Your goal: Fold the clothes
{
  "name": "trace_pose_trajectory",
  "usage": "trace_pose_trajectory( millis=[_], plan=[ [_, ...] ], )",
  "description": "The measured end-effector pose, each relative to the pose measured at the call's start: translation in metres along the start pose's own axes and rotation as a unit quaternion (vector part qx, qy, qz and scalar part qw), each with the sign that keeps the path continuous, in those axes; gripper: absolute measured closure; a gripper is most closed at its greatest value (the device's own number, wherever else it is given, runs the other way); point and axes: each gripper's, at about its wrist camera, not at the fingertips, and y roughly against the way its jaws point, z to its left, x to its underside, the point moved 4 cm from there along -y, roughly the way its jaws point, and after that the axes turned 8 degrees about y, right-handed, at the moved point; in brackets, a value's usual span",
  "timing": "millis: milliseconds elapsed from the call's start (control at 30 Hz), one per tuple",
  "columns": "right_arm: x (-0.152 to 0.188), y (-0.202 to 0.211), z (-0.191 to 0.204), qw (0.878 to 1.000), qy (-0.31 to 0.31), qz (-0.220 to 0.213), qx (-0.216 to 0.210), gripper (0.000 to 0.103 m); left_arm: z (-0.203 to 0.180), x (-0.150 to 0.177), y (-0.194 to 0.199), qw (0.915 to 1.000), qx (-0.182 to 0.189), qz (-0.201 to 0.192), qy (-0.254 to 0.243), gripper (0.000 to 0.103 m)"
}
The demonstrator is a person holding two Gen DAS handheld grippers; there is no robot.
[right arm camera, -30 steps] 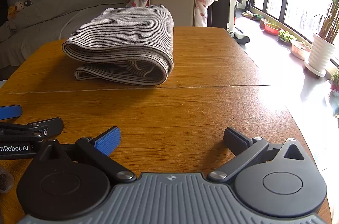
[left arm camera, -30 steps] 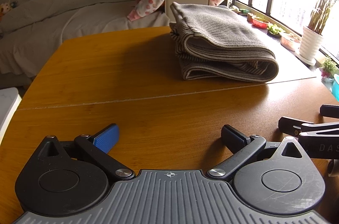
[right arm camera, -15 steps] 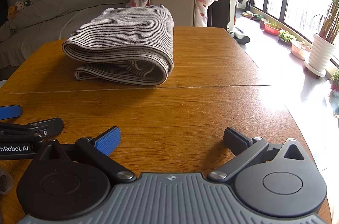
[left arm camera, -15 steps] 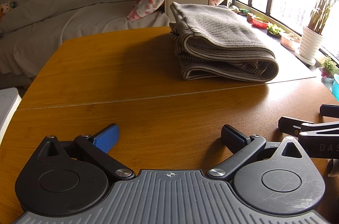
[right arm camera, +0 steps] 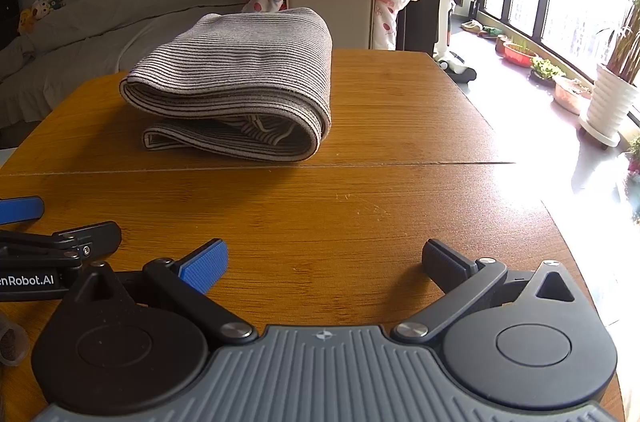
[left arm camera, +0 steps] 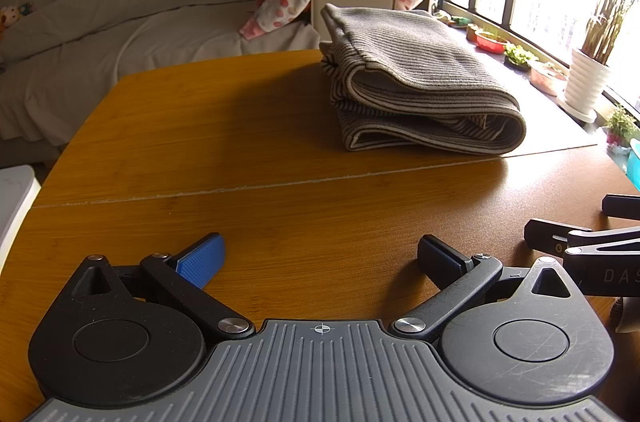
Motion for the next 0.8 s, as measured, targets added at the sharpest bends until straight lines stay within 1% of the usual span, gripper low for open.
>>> trace_pose_trajectory(
  millis=[800],
  plan=[
    [-0.0004, -0.0019, -0.0008, 1.000, 0.001, 0.000, 0.003, 0.000, 0.0009, 0.0003, 0.0009, 1.0000, 0.004, -0.001, 0.003, 0.000]
  ],
)
